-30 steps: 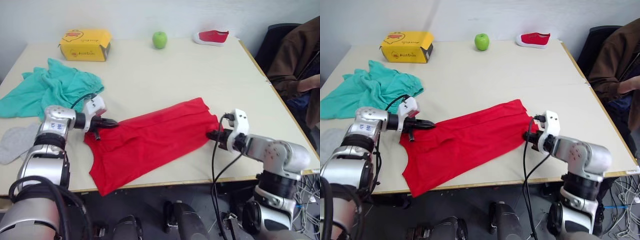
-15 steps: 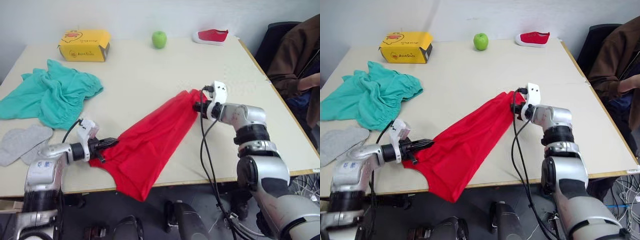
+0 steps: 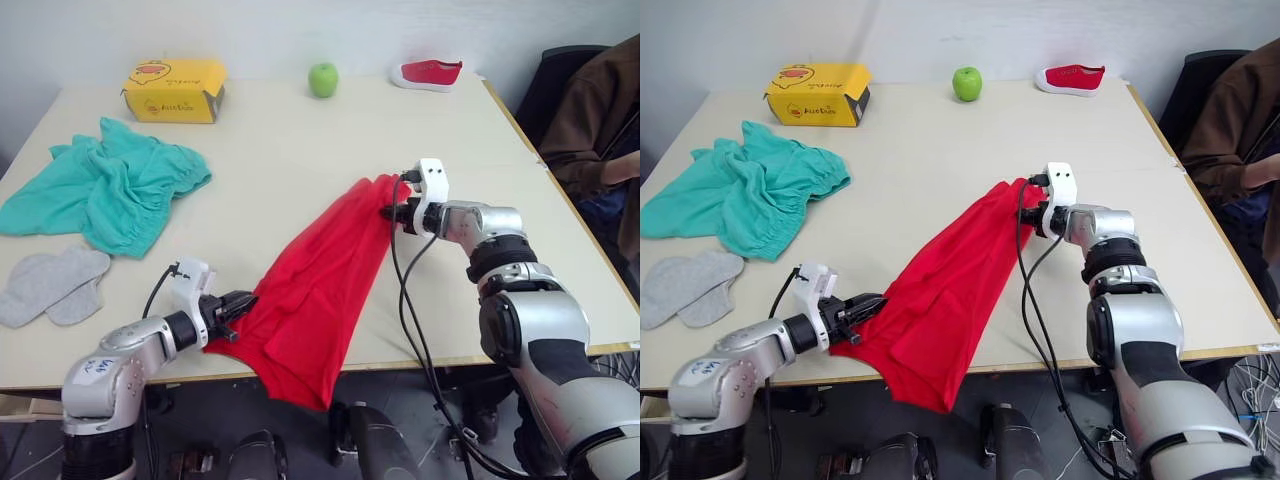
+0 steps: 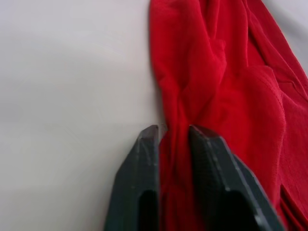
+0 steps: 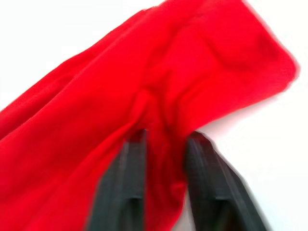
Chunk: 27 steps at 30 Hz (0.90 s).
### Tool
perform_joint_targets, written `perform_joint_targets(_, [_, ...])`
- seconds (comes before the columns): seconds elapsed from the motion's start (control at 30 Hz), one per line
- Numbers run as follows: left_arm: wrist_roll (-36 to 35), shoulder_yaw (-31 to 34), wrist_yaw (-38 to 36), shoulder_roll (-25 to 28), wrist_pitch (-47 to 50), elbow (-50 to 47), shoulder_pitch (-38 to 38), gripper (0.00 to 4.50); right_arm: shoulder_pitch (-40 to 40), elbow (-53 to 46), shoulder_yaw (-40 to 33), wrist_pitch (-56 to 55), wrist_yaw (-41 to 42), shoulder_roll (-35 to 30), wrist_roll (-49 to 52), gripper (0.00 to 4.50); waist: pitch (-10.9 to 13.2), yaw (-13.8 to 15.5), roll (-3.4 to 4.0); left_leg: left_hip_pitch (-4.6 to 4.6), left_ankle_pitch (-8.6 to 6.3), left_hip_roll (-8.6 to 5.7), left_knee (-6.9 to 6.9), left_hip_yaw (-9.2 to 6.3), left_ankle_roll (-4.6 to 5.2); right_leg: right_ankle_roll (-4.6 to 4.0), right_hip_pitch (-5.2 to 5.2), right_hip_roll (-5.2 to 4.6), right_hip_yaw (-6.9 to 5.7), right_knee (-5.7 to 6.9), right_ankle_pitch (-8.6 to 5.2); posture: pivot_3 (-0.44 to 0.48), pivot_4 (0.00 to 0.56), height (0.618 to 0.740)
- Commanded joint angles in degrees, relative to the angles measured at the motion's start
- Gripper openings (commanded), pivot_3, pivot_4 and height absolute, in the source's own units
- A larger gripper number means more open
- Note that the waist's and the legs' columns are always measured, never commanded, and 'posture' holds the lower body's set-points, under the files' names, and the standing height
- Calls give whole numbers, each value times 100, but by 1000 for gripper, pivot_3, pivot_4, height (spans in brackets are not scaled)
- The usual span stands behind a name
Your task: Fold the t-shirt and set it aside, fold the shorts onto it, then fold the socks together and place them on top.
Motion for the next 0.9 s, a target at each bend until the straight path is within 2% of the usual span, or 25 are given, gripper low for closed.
perform_joint_targets(0.03, [-414, 24, -862, 794, 37, 140, -83, 2351, 563, -1688, 102, 1034, 381, -363, 238, 2792, 0, 9, 1, -2, 0, 1, -3, -2, -1, 0, -1, 1, 0, -2, 0, 0, 150, 740])
perform_joint_targets(0.13, [-362, -315, -1632, 1579, -292, 731, -468, 3335, 1395, -3700, 44, 2485, 526, -601, 811, 3862, 3, 42, 6, -8, 0, 0, -7, -5, -2, 0, -6, 0, 0, -9, 0, 0, 150, 740])
perform_joint_targets(0.2, [-200, -666, -2129, 1910, -582, 1699, -1363, 4002, 2016, -5310, -242, 3916, 576, -756, 1500, 4500, 6, 104, 11, -10, 0, -1, -6, -8, -2, -1, -7, 0, 0, -11, 0, 0, 150, 740])
perform_joint_targets(0.23, [-81, -892, -2306, 1972, -712, 2159, -1842, 4347, 2223, -5892, -480, 4581, 558, -747, 1782, 4500, 7, 135, 12, -9, 1, 0, -5, -10, -4, -1, -7, 3, 1, -10, 0, 0, 150, 740])
perform_joint_targets(0.27, [99, -1165, -2464, 1980, -885, 2644, -2327, 4452, 2425, -6375, -705, 5129, 529, -720, 2059, 4500, 7, 166, 12, -11, 3, -3, -5, -14, -6, -1, -7, 3, -1, -9, 0, 0, 150, 740])
perform_joint_targets(0.33, [385, -1606, -2710, 1876, -1151, 3413, -3080, 4452, 2837, -7020, -874, 5555, 426, -766, 2610, 4500, 6, 163, 13, -12, 6, -5, -5, -16, -6, -1, -5, 2, -3, -7, 0, 0, 150, 740])
perform_joint_targets(0.43, [765, -2117, -2913, 1370, -1475, 4654, -4162, 4452, 3616, -7677, -933, 5593, 80, -813, 3702, 4500, 1, 171, 6, -7, 5, -9, -12, -13, -4, 0, 2, 2, -5, -14, 0, 0, 150, 740])
perform_joint_targets(0.6, [1478, -2526, -2808, 636, -2446, 6338, -5031, 4452, 4149, -8000, -864, 5593, -775, -701, 4663, 4500, 4, 101, 2, -15, 5, -10, -11, 3, -2, 1, -13, 6, -8, -11, 1, 0, 150, 740])
perform_joint_targets(0.73, [1931, -2600, -2557, 32, -3357, 7670, -5559, 4452, 4176, -7678, -805, 5593, -1506, -193, 4653, 4500, 3, 98, 2, -5, 9, -6, -9, -1, -11, 0, -9, 14, -6, -6, 1, 0, 150, 740])
perform_joint_targets(0.87, [2221, -2520, -2401, -289, -3925, 8536, -5848, 4452, 4184, -7382, -779, 5593, -1882, 183, 4424, 4500, -10, 107, -19, 0, 10, -5, -9, -2, -11, 0, -4, 13, -3, -4, 1, 0, 150, 740])
perform_joint_targets(0.9, [2276, -2496, -2341, -345, -4041, 8682, -5885, 4273, 4175, -7337, -771, 5593, -1923, 252, 4410, 4500, -11, 107, -20, 6, 10, -4, -9, -3, -11, 0, 1, 14, -3, -5, 1, 0, 150, 740])
